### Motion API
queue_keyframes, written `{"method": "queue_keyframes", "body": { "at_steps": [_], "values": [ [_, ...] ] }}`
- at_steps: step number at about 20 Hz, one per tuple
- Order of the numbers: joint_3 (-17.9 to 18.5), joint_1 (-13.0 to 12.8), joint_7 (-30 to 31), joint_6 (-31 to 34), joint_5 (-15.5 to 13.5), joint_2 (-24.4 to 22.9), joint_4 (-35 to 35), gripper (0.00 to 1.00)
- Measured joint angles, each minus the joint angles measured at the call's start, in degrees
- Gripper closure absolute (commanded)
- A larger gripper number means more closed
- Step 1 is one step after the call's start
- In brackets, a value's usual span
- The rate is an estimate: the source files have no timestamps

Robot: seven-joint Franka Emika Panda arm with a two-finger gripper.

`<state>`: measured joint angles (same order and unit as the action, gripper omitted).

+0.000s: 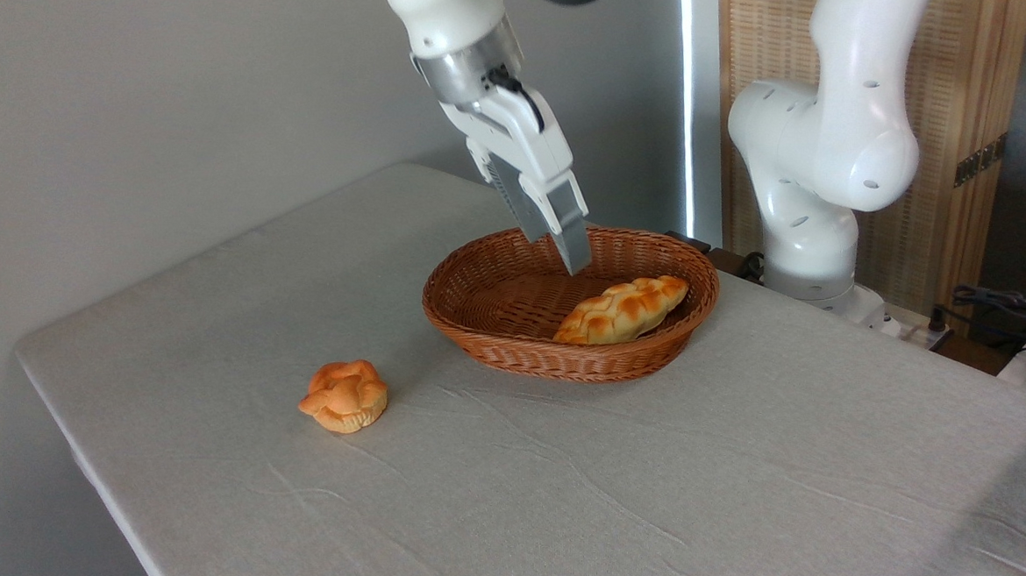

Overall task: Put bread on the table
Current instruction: 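Lower the open gripper into the wicker basket toward the braided roll, then close the gripper on the braided bread roll inside the basket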

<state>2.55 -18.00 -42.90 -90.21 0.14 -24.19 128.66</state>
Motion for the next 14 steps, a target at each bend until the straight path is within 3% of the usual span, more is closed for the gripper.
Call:
{"method": "queue_keyframes", "body": {
  "at_steps": [5,14],
  "values": [
    [0.11,-0.60,-1.86,-0.90,0.06,-0.50,6.25,0.00],
    [0.25,-0.61,-2.63,-10.13,1.38,-1.59,13.78,0.00]
  ]
}}
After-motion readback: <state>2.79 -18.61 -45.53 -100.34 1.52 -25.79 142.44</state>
